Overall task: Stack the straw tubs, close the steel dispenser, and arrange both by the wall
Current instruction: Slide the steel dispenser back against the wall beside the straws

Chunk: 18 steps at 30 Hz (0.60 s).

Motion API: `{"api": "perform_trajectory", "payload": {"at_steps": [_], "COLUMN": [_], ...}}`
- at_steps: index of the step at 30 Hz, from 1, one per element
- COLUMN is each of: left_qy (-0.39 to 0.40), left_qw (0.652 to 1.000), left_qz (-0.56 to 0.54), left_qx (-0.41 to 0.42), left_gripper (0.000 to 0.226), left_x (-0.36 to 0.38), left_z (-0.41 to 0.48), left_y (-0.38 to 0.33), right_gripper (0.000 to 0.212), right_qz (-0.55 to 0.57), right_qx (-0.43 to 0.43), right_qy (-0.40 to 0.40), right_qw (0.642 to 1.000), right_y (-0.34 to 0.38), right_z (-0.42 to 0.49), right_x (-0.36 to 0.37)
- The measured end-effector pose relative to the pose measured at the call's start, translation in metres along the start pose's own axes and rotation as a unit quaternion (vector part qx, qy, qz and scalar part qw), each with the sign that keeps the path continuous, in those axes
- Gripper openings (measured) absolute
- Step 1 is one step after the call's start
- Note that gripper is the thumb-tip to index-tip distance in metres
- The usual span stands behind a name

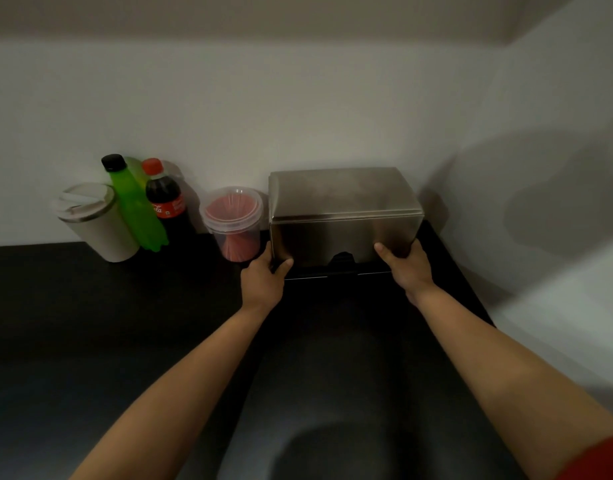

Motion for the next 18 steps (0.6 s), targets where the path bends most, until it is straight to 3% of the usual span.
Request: {"api": "perform_trajectory", "payload": {"at_steps": [18], "left_qy": [-0.002], "left_qw": [1.0], "left_qz": [-0.021], "left_qx": [-0.022], "left_gripper": [0.044], "left_x": [-0.0009], "left_z": [-0.0059], "left_y": [-0.0028], "right_gripper": [0.071], "right_qz": [-0.017], "right_qx": [0.0], "right_qy": [-0.008], "right_qw": [1.0], "right_y": [-0.001], "right_z": [-0.0002], "right_x": [-0.003]}}
Point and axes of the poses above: each hand's wrist, its own z-axis towards the middle knuckle, its own x-axis out of the palm, y = z × x, the point moved 10 cm from there along z, towards the middle knuckle, and after that the axes turned 14 degrees about -y, right-handed, at the moved point
